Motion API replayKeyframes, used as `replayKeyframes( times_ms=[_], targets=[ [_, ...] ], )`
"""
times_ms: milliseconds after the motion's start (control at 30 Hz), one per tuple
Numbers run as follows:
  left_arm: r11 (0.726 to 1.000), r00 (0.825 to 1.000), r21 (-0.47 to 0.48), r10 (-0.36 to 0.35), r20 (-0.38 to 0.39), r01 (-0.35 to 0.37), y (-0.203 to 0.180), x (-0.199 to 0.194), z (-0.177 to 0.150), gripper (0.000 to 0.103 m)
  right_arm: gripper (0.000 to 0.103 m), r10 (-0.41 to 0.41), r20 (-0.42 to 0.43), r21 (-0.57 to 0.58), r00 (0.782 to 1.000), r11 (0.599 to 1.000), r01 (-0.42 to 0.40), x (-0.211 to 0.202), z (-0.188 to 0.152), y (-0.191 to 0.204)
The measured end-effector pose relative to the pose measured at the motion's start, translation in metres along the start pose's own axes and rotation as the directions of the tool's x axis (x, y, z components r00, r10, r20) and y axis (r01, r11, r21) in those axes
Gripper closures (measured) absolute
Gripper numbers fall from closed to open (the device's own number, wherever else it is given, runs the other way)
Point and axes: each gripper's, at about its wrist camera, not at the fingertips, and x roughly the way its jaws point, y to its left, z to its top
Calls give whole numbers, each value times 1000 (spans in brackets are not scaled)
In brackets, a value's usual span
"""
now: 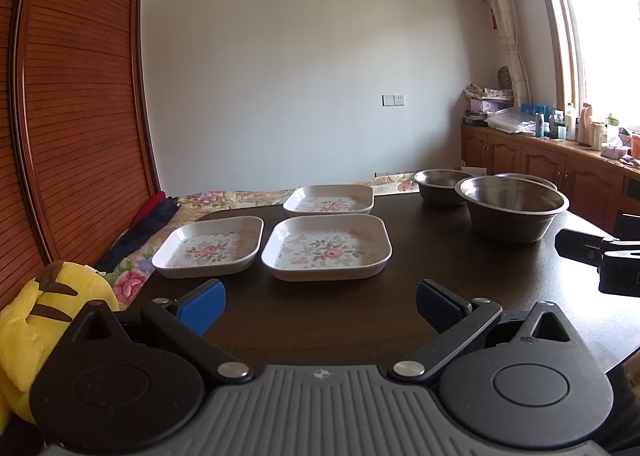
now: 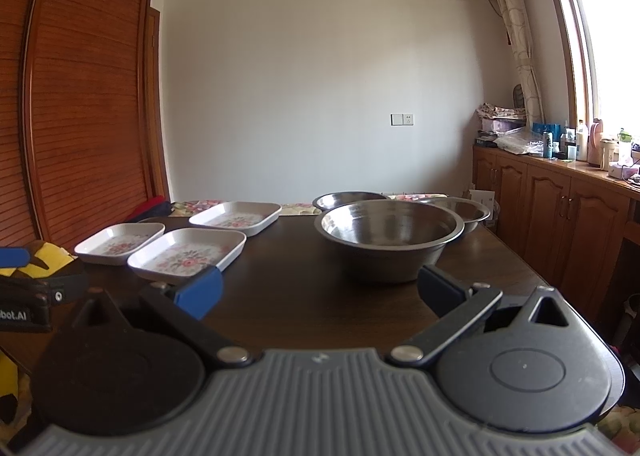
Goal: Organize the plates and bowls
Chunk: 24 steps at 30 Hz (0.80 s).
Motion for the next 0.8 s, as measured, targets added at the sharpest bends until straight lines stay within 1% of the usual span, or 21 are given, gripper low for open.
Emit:
replayKeyframes(
  times_ms=[233,433,567,700,800],
  targets=[
    [1000,1000,3,-4,-19,4,1,5,-5,0,0,13,-13,-4,1000,1000,-14,7,-3,2],
    [1000,999,8,-20,-42,20,4,13,-5,0,0,40,-29,-29,999,999,-40,18,-3,11],
    [999,998,6,-46,-49,46,8,19,0,0,0,74,-47,-31,996,997,-75,30,1,15],
    [997,996,8,-79,-45,79,12,25,7,0,0,115,-46,-45,992,992,-117,38,9,19],
    [996,996,12,-83,-45,84,17,28,13,2,0,150,-49,-53,987,987,-152,44,15,22]
  ],
)
